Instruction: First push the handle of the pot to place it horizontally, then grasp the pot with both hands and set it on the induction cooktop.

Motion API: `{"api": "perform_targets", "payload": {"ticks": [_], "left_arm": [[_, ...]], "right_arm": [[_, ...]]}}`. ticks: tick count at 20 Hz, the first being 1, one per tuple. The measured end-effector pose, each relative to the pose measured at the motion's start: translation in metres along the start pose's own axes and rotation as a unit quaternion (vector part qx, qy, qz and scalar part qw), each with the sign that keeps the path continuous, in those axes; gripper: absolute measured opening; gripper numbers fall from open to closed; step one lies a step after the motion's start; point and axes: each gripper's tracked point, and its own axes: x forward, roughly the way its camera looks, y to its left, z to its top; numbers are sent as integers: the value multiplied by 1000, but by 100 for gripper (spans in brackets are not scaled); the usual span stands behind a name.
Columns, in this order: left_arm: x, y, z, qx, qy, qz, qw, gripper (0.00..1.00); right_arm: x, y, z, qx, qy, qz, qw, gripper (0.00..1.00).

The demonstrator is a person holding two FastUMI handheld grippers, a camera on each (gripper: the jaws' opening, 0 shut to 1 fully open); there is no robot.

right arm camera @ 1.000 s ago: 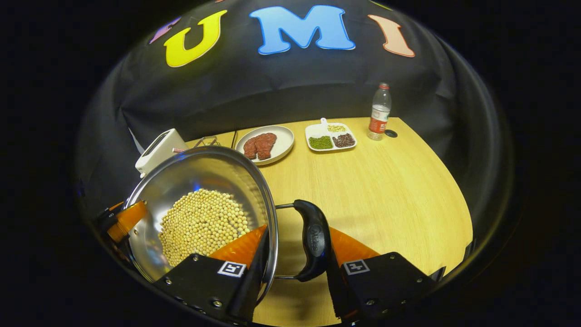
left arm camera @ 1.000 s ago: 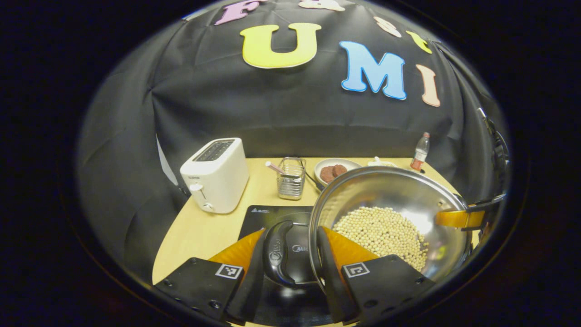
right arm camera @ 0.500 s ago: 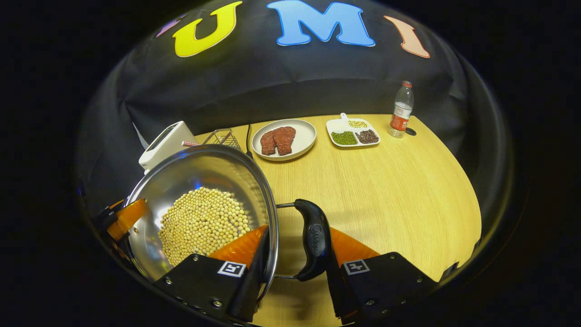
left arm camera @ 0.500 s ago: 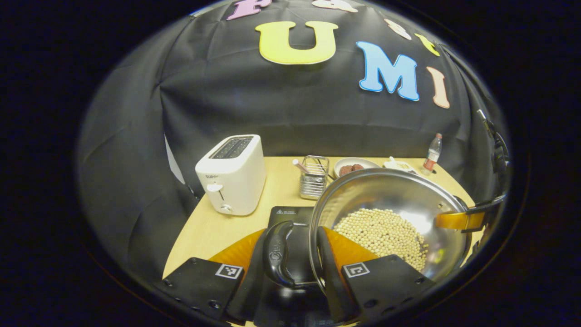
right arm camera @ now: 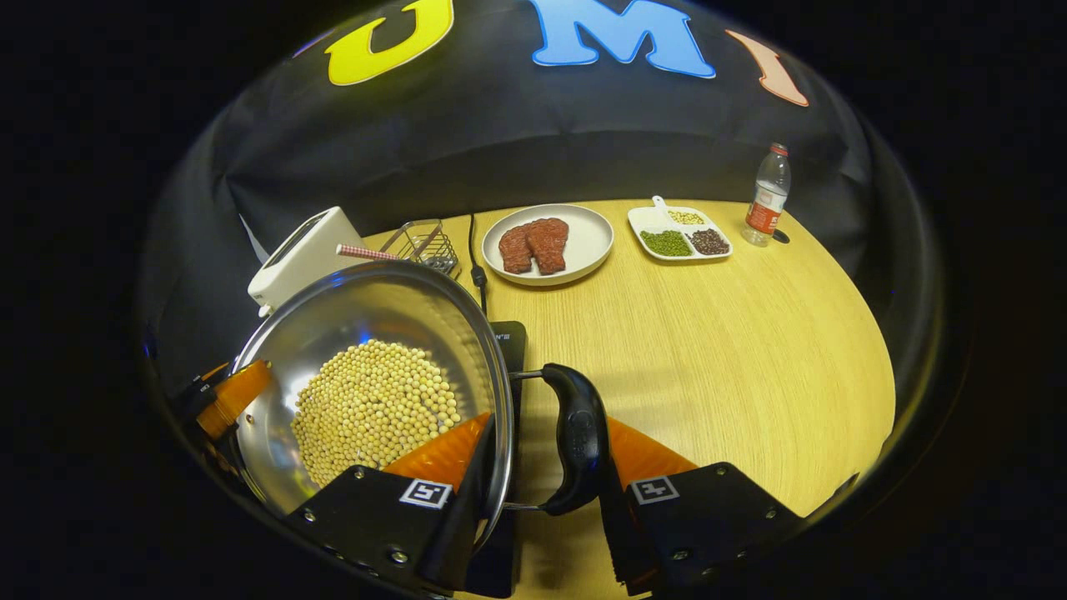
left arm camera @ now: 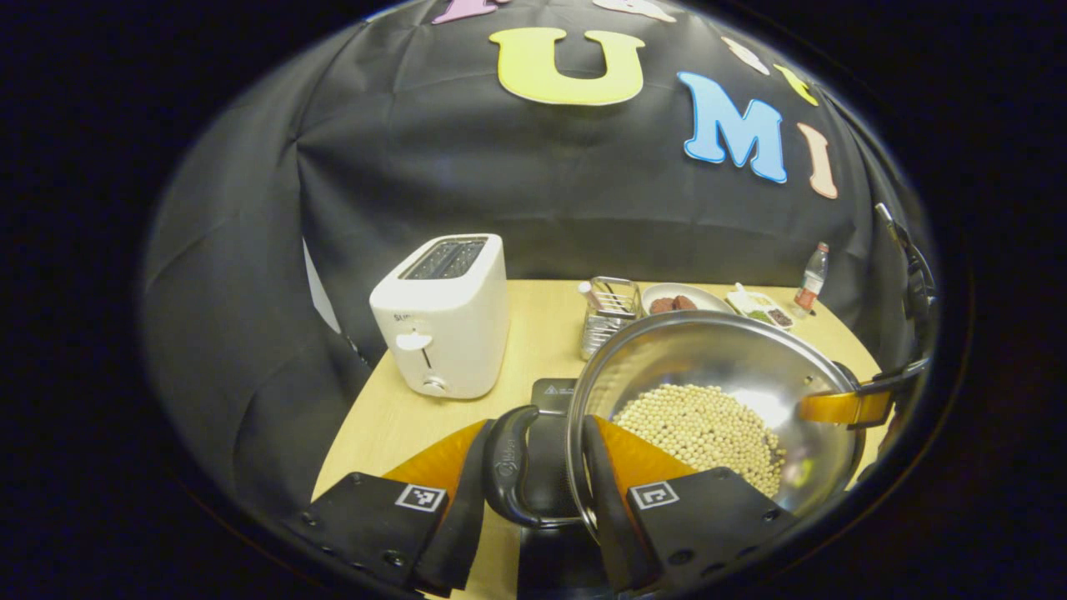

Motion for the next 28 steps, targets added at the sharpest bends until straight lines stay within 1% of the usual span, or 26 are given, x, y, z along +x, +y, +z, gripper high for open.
{"api": "perform_targets", "payload": {"ticks": [1,2,3,5,7,8,9,10,11,12,13,14,16,18,19,20,21,23,24,26,27,28], "left_arm": [[1,4,-1,-2,1,-1,1000,63],[5,6,-2,-1,0,-2,1000,66],[9,7,-3,0,0,-4,1000,66],[14,7,-4,2,1,-8,1000,69],[17,8,-5,1,4,-12,1000,63],[21,8,-6,2,6,-14,1000,70],[24,9,-7,2,6,-14,1000,66],[25,9,-7,4,7,-15,1000,66],[26,10,-8,3,8,-15,1000,63],[28,10,-7,1,8,-15,1000,66],[30,12,-7,-1,8,-14,1000,63],[32,14,-9,-1,9,-13,1000,63],[33,16,-10,-2,11,-11,1000,66],[34,16,-11,-4,10,-10,1000,66],[35,16,-11,-5,12,-11,1000,66],[34,16,-13,-7,13,-11,1000,63],[35,16,-13,-8,12,-11,1000,66],[35,16,-14,-11,10,-12,1000,66],[35,17,-15,-13,9,-10,1000,63],[36,18,-15,-17,4,-4,1000,70],[35,15,-14,-21,-1,-9,1000,71],[31,16,-11,-20,-8,-8,1000,74]], "right_arm": [[2,3,0,-1,1,0,1000,63],[5,5,-1,-1,1,-1,1000,63],[6,7,-2,0,3,-1,1000,63],[9,9,-4,1,5,-3,1000,63],[12,10,-3,1,6,-6,1000,63],[14,9,-3,1,7,-7,1000,63],[16,9,-4,2,9,-8,1000,63],[17,9,-3,3,10,-7,1000,63],[17,10,-3,3,10,-7,1000,63],[19,11,-3,3,10,-6,1000,63],[20,13,-3,3,10,-6,1000,63],[21,14,-3,2,10,-5,1000,63],[24,15,-3,2,12,-4,1000,63],[26,14,-3,2,13,-4,1000,63],[26,14,-4,2,14,-5,1000,63],[26,14,-5,1,17,-7,1000,63],[26,13,-6,-1,18,-7,1000,63],[27,14,-5,-1,16,-6,1000,63],[27,15,-6,-3,17,-3,1000,63],[29,15,-4,0,17,2,1000,63],[28,16,-3,1,15,5,1000,63],[29,16,-3,2,13,7,1000,58]]}}
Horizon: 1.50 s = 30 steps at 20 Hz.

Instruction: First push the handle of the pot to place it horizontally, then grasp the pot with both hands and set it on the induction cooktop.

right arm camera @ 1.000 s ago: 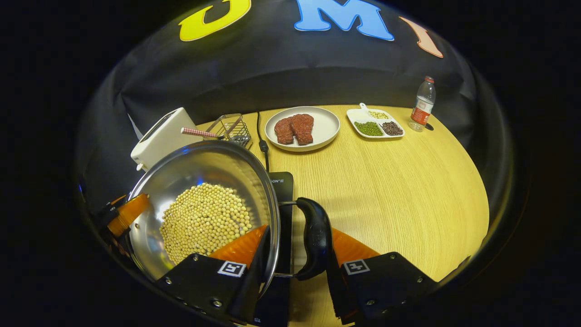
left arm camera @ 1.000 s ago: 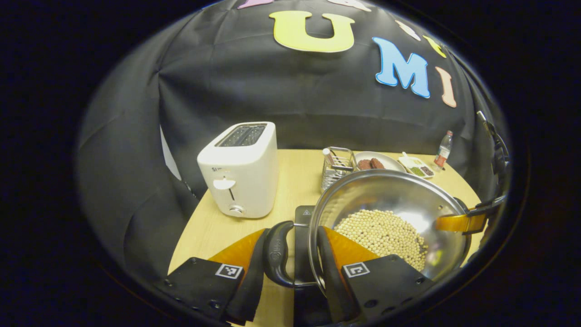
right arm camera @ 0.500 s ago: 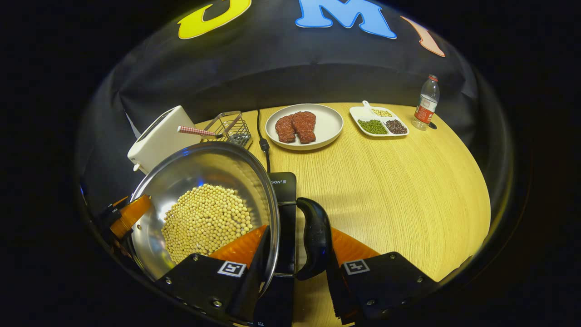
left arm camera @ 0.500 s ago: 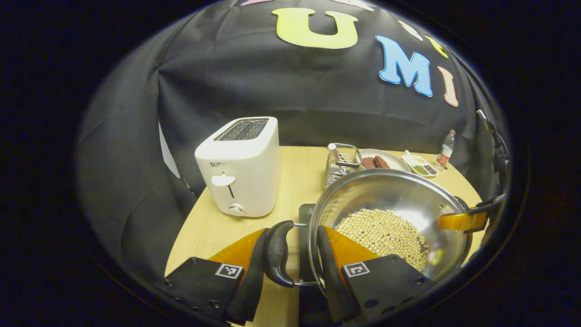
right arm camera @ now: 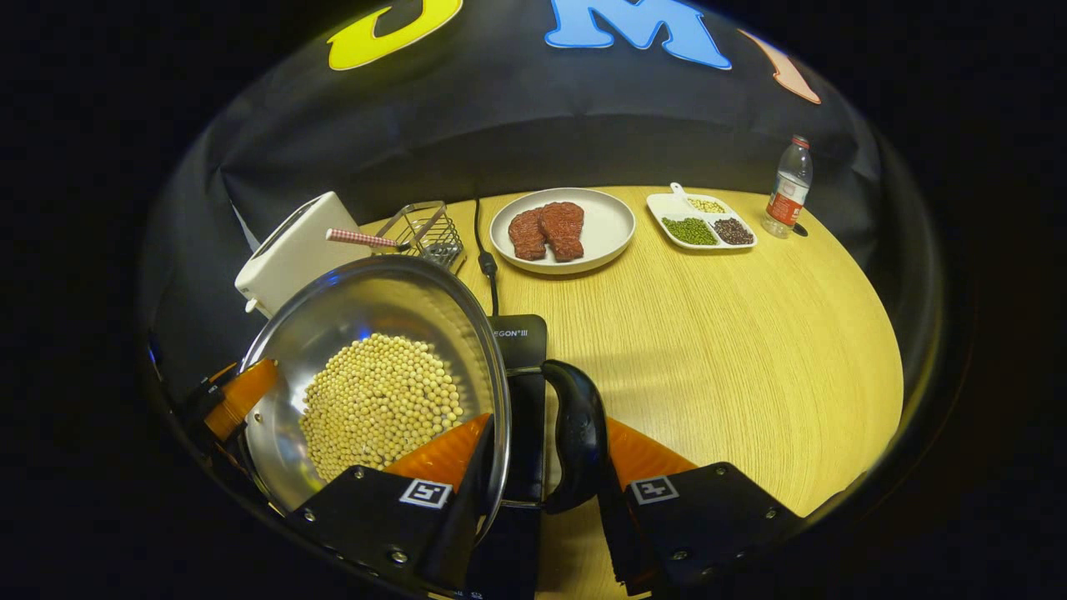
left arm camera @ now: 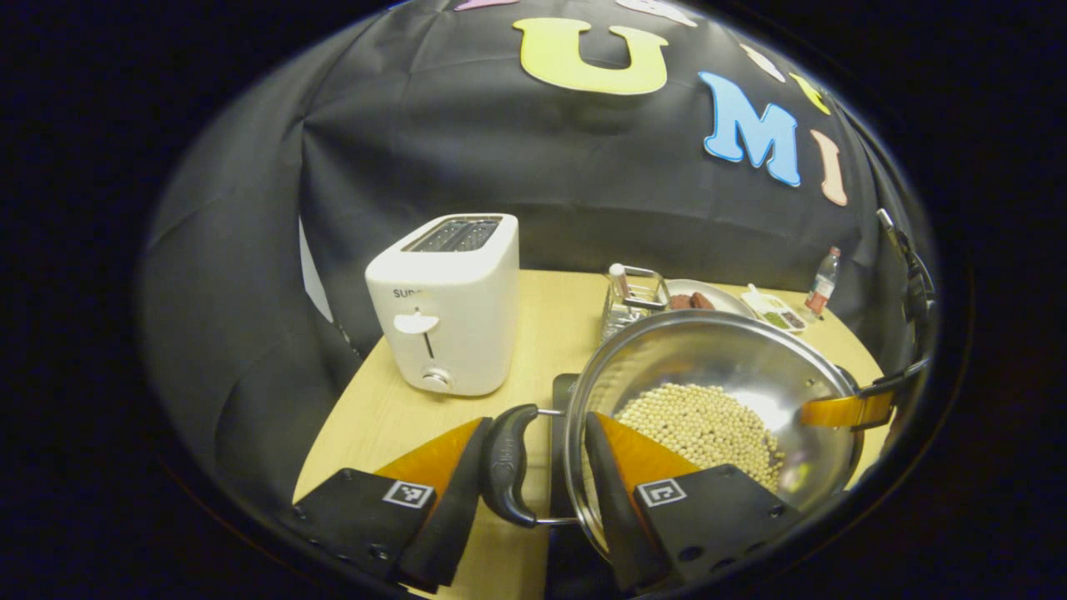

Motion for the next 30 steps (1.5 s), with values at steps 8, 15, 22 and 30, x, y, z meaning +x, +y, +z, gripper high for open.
{"api": "perform_targets", "payload": {"ticks": [8,15,22,30], "left_arm": [[-32,9,30,-14,-34,28,999,87],[-112,-51,122,-6,-116,21,993,94],[-189,-161,193,-9,-192,0,981,98],[-291,-299,265,5,-281,-10,960,98]], "right_arm": [[-30,-12,33,-11,-71,-6,997,82],[-104,-41,98,-18,-181,5,983,86],[-204,-86,157,-16,-289,-2,957,87],[-338,-173,195,1,-380,-13,925,87]]}}
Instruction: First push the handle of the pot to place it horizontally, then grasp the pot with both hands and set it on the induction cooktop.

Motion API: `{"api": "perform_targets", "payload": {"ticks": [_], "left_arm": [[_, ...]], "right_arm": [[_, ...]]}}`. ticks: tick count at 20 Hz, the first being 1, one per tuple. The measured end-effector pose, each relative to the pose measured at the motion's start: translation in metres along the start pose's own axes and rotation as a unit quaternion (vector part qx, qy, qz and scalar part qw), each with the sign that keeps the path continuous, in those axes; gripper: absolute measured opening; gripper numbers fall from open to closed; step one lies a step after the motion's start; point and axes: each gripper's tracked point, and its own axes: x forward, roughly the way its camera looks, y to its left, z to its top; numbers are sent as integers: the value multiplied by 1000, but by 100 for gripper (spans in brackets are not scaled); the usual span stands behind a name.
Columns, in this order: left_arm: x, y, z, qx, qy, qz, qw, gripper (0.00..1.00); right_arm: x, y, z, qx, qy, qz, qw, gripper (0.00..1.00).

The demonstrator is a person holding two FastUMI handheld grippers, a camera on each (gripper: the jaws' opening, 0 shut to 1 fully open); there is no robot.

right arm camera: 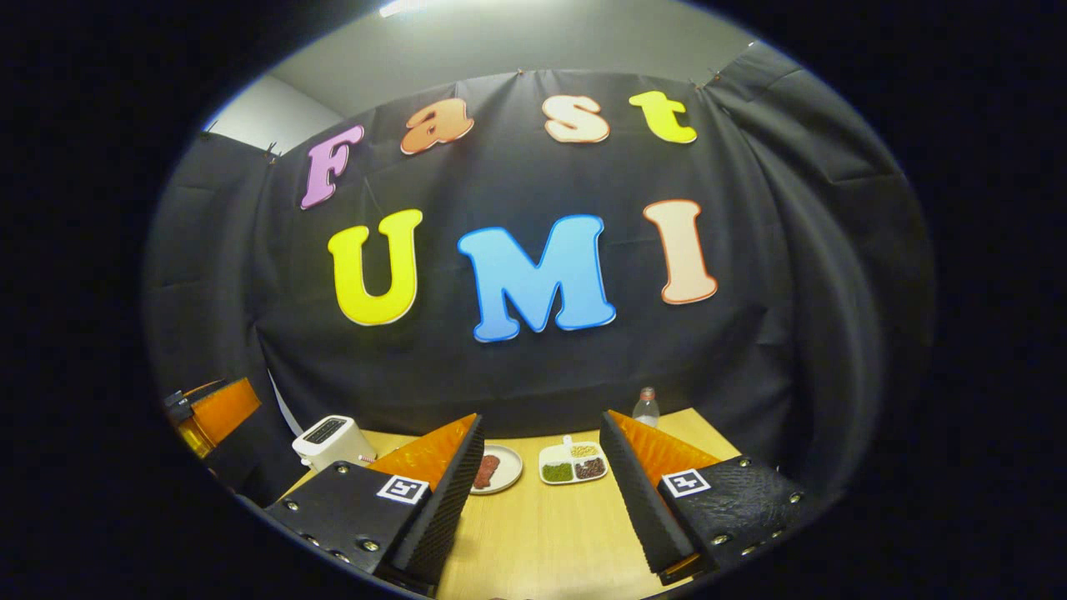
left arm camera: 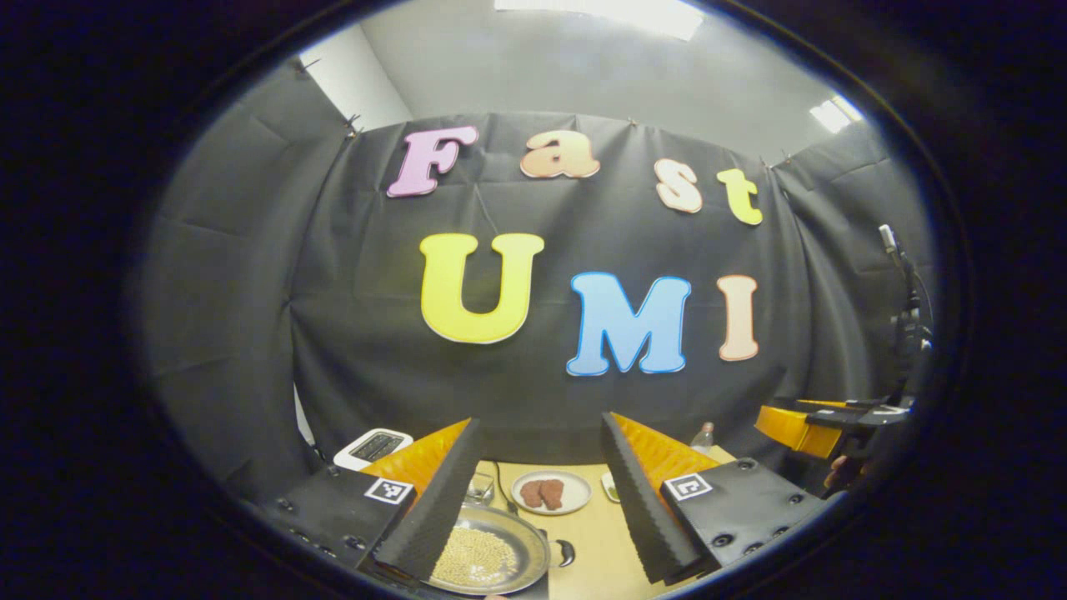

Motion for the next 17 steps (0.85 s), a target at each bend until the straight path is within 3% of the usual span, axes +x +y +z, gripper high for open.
{"api": "perform_targets", "payload": {"ticks": [3,8,9,12,13,14,15,17], "left_arm": [[-21,-53,26,3,-14,-5,1000,98],[-52,-106,32,21,-14,-6,1000,94],[-57,-112,32,20,-12,-3,1000,98],[-73,-124,30,12,-14,2,1000,89],[-76,-125,31,9,-14,1,1000,98],[-77,-126,33,5,-15,-1,1000,90],[-78,-126,36,2,-17,-4,1000,89],[-75,-123,39,-2,-23,-9,1000,98]], "right_arm": [[-31,-26,29,4,-9,13,1000,87],[-44,-75,44,-18,-26,21,999,87],[-48,-77,44,-14,-25,25,999,87],[-55,-84,44,-4,-17,33,999,87],[-57,-86,45,-5,-14,31,999,87],[-60,-89,46,-8,-12,27,1000,87],[-64,-89,49,-8,-14,23,1000,87],[-69,-89,58,-4,-20,10,1000,87]]}}
